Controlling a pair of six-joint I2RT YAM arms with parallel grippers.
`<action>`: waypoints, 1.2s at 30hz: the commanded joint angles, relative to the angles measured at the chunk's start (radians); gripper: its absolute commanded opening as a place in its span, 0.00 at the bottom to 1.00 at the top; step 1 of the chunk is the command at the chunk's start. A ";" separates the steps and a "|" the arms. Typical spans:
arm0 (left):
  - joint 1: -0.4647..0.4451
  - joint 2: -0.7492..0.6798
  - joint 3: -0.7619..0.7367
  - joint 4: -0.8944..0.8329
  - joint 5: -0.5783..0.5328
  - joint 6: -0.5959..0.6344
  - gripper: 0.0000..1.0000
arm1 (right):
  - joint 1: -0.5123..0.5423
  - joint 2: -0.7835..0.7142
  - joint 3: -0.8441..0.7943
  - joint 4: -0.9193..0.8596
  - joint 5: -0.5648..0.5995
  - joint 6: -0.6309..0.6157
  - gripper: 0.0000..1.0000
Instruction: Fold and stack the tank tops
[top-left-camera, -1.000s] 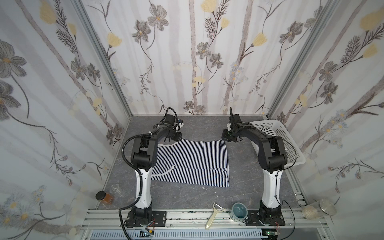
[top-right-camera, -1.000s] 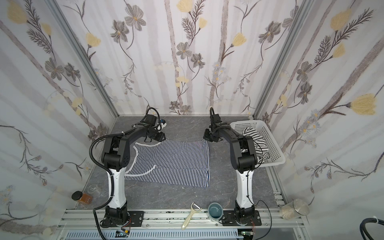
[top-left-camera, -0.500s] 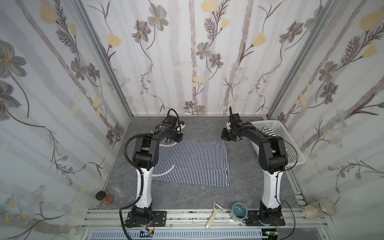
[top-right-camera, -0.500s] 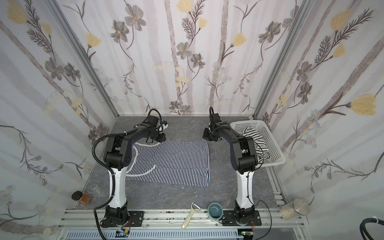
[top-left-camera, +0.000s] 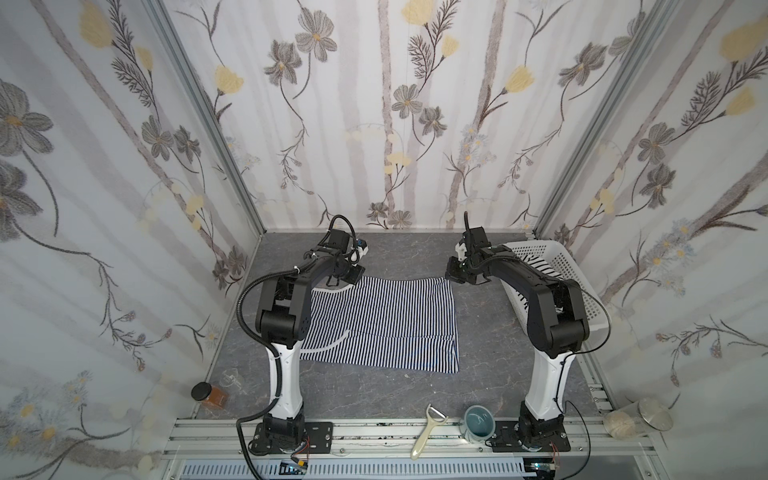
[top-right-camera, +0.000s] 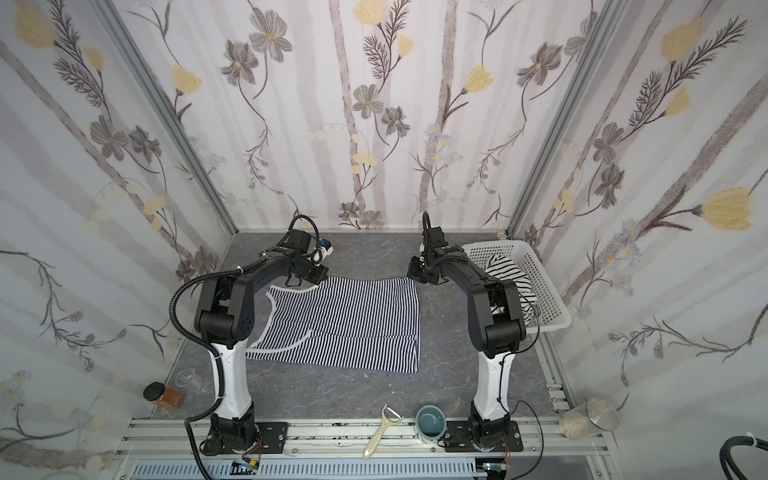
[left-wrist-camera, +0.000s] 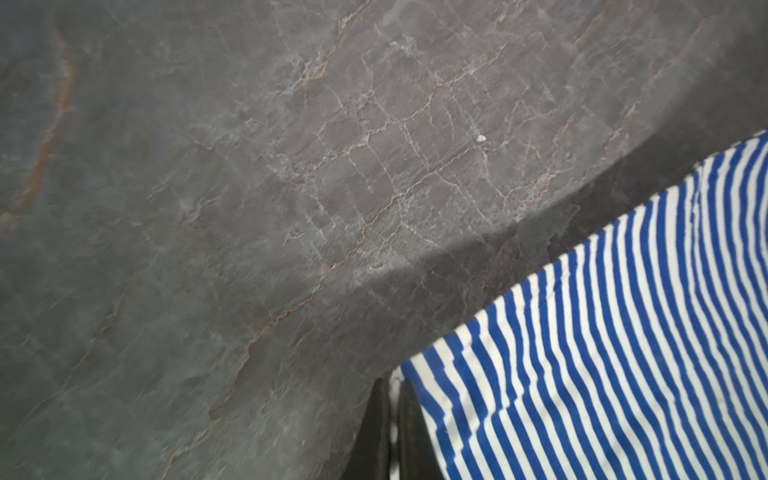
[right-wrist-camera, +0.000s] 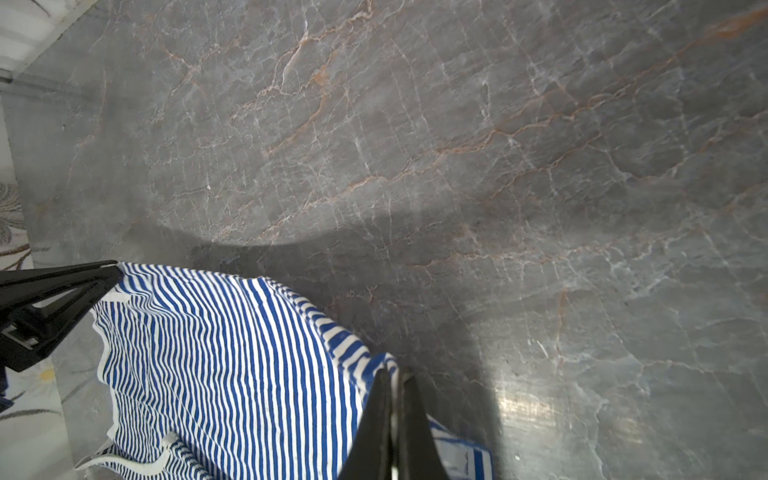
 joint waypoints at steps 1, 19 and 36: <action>0.004 -0.053 -0.040 -0.006 0.025 0.029 0.00 | 0.003 -0.054 -0.056 0.057 -0.032 -0.018 0.00; 0.001 -0.354 -0.388 -0.005 0.078 0.033 0.00 | 0.041 -0.383 -0.478 0.183 -0.080 -0.013 0.00; 0.001 -0.449 -0.626 0.039 0.086 0.023 0.10 | 0.055 -0.429 -0.692 0.325 -0.111 0.039 0.00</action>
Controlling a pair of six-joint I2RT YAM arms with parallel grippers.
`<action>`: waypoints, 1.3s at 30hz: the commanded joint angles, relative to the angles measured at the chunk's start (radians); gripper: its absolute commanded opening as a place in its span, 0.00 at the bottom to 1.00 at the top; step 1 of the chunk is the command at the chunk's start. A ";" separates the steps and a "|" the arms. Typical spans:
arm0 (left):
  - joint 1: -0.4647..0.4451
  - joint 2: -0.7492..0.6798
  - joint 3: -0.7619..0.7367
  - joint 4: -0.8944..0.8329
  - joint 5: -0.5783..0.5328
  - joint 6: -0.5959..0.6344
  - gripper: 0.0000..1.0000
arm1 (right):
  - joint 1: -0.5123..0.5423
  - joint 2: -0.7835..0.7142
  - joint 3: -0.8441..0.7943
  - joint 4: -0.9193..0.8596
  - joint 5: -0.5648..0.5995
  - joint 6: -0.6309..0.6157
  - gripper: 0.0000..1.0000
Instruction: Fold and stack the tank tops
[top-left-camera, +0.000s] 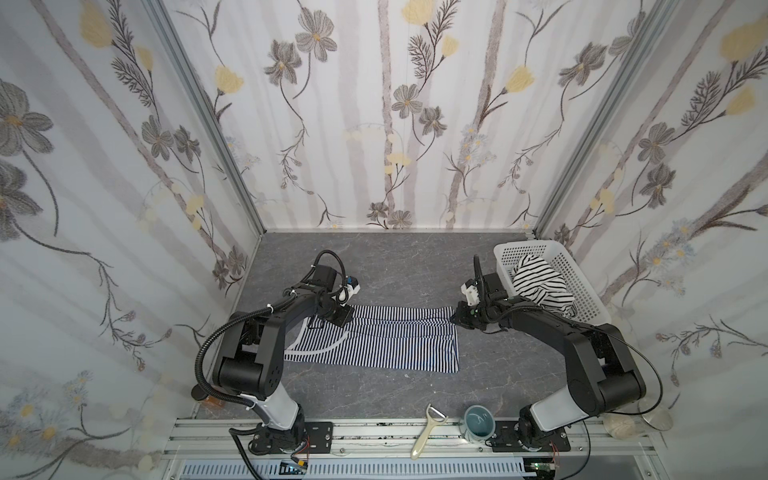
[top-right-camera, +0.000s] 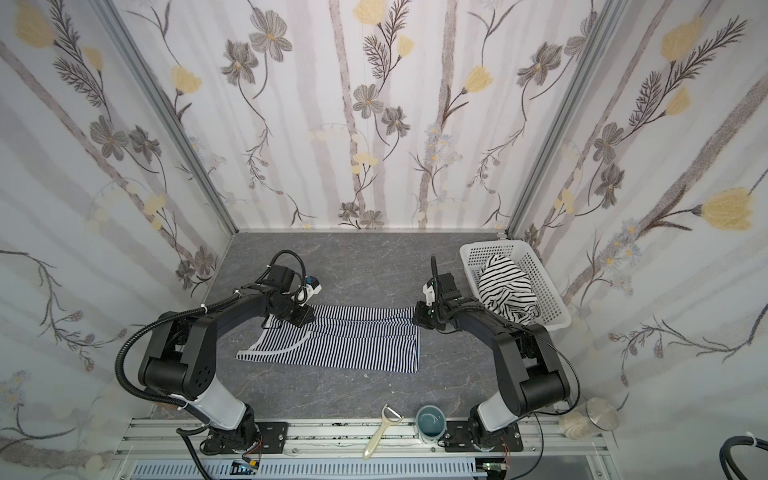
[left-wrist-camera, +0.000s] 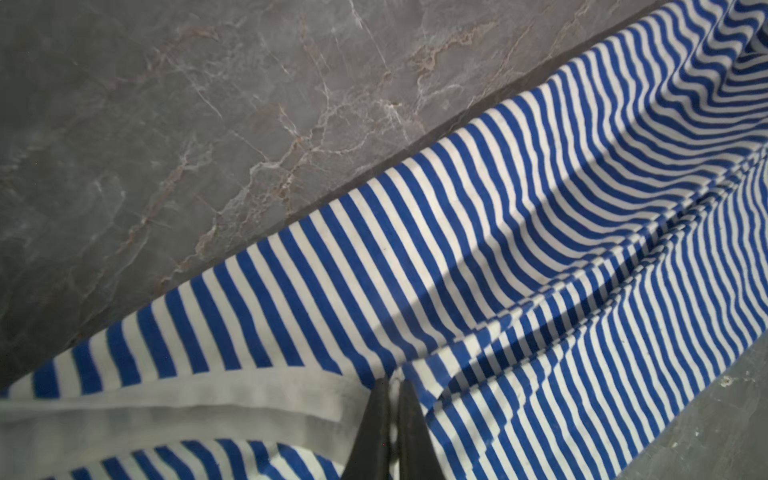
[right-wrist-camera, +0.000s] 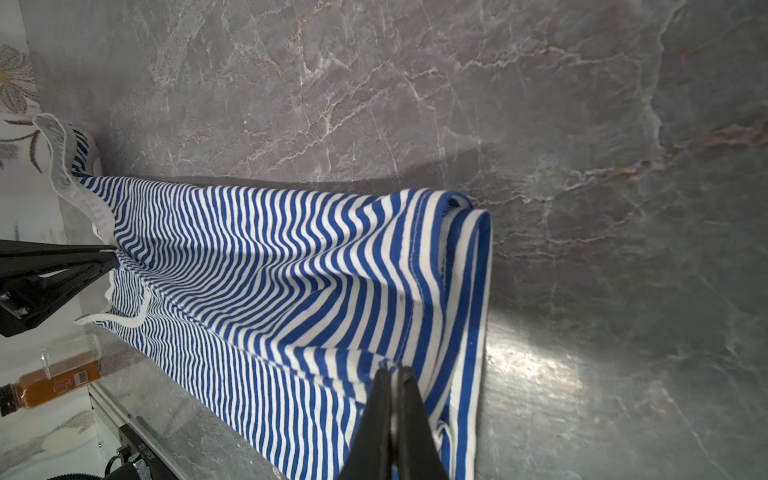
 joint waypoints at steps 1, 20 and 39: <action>0.000 -0.004 -0.016 0.026 0.007 -0.006 0.12 | 0.003 0.005 -0.011 0.068 -0.011 0.011 0.01; 0.038 -0.161 0.001 0.053 -0.164 -0.026 0.40 | 0.057 -0.071 -0.037 0.087 -0.035 0.084 0.30; 0.184 0.232 0.367 0.098 -0.423 -0.072 0.62 | 0.132 0.154 0.068 0.138 0.002 0.146 0.30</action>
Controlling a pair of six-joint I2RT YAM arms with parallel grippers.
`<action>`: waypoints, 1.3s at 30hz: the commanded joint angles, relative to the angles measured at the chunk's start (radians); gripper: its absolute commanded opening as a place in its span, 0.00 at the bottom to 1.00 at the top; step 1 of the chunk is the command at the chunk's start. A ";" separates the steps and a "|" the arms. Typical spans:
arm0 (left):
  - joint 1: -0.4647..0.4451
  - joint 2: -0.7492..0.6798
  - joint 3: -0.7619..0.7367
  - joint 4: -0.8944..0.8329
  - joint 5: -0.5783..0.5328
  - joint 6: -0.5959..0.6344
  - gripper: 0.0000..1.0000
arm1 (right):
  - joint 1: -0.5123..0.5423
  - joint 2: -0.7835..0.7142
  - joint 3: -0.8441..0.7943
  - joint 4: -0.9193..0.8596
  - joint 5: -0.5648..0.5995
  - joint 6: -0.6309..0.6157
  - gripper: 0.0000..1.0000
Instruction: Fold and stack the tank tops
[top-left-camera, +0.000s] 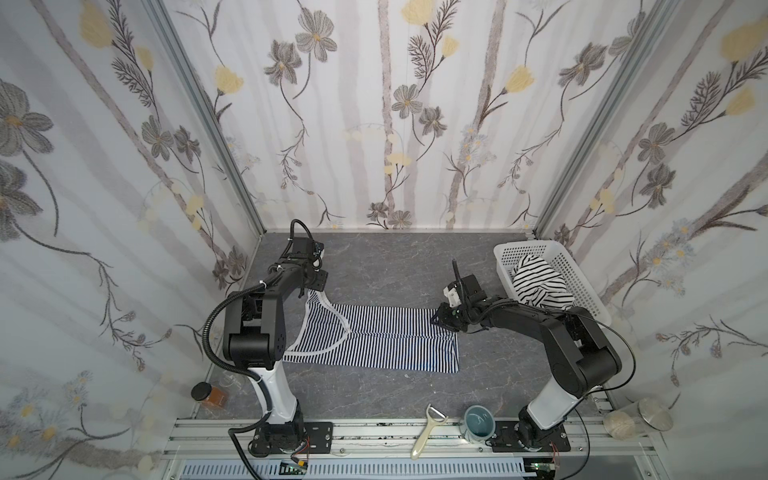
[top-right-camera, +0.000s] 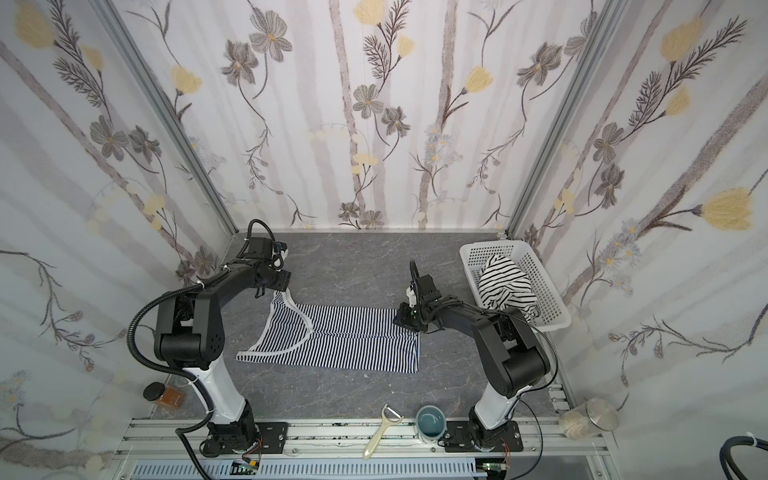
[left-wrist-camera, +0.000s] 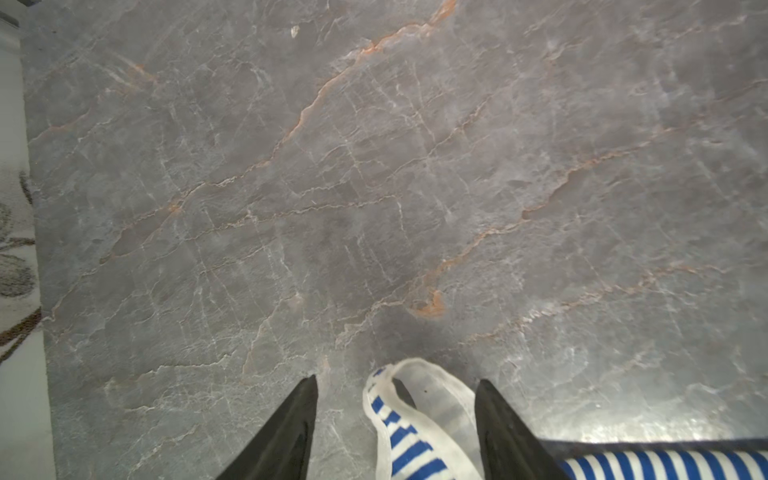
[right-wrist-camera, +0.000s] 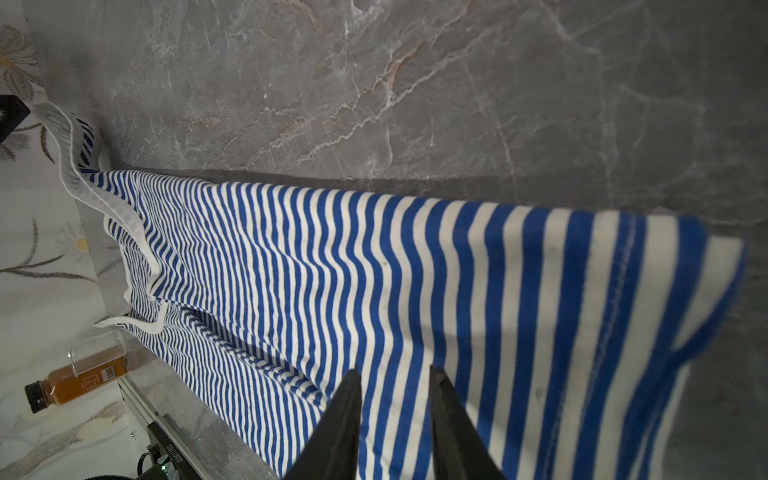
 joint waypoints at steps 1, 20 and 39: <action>0.001 0.014 0.017 0.015 -0.028 -0.014 0.61 | 0.002 0.006 0.006 0.044 0.009 0.005 0.30; 0.053 -0.025 -0.056 0.014 0.065 0.012 0.04 | 0.003 0.006 0.001 0.036 0.011 0.000 0.21; 0.119 -0.361 -0.303 0.022 0.105 0.046 0.00 | 0.004 -0.031 -0.036 0.031 0.019 -0.001 0.18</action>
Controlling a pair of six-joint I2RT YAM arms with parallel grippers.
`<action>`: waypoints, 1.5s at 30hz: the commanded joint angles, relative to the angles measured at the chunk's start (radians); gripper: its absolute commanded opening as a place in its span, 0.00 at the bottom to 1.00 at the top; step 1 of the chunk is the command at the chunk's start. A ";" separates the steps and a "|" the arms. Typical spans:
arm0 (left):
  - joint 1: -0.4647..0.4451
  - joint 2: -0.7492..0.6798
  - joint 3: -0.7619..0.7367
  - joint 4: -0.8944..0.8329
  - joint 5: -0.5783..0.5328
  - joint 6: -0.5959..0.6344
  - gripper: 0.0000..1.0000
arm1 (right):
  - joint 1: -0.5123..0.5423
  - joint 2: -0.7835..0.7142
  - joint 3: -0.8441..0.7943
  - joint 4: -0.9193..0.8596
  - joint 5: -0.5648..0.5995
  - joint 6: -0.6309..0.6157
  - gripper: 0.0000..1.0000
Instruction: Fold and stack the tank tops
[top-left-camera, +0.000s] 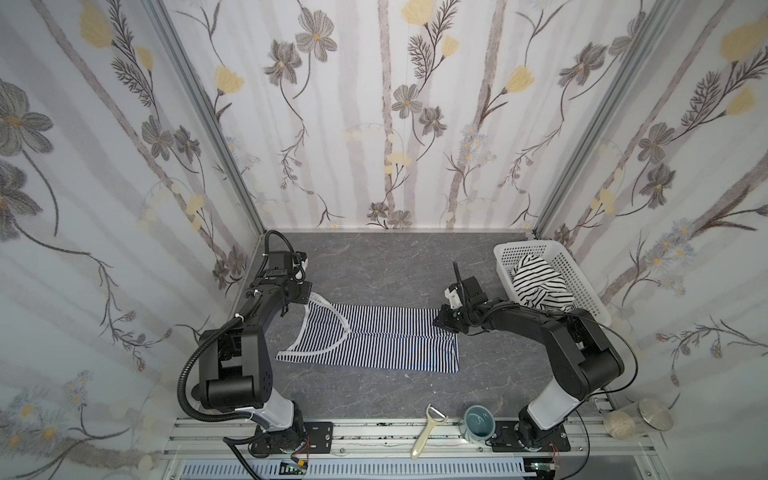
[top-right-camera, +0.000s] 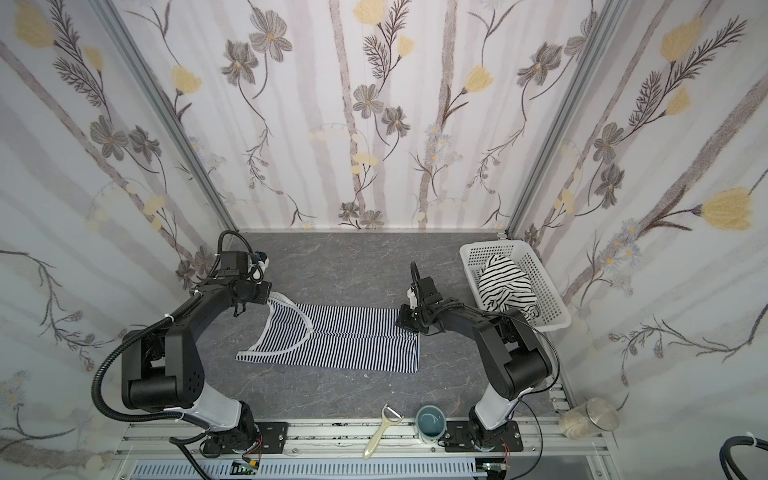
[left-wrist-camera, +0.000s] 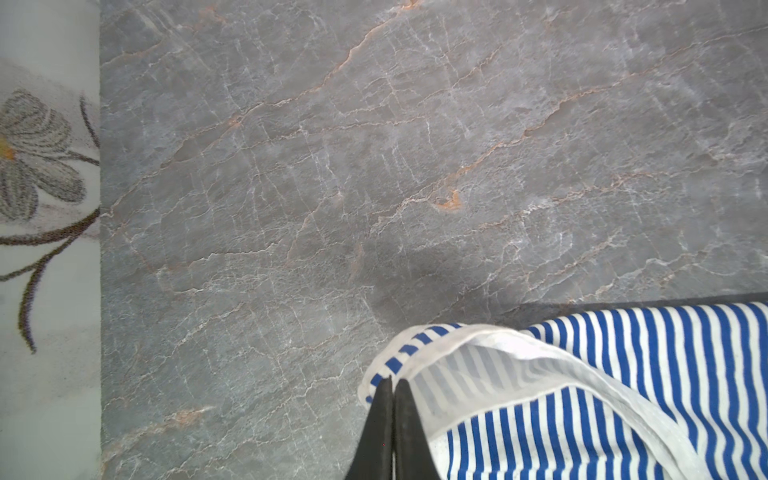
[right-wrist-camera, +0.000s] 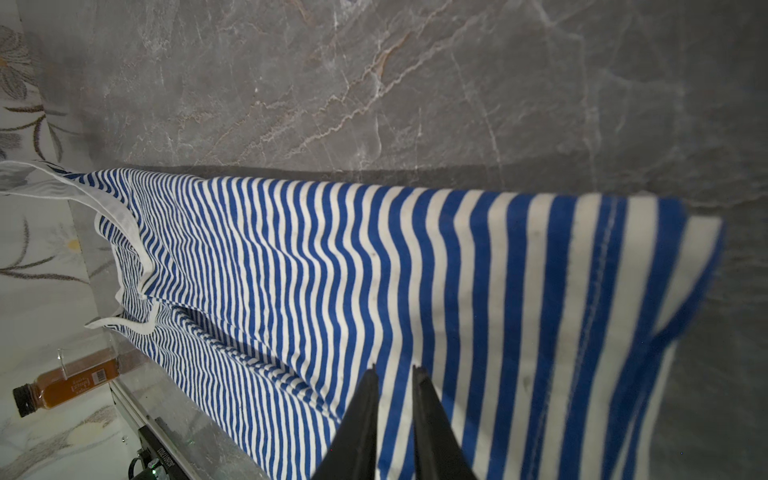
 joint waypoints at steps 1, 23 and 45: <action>0.009 -0.045 -0.031 0.017 0.017 0.021 0.00 | 0.001 -0.009 -0.005 0.011 0.008 -0.001 0.18; 0.068 -0.036 -0.183 0.206 -0.182 0.030 0.11 | -0.001 -0.042 -0.049 0.027 0.004 -0.003 0.18; -0.236 -0.139 -0.320 -0.002 0.234 0.110 0.15 | 0.001 0.032 0.126 -0.094 0.116 -0.049 0.20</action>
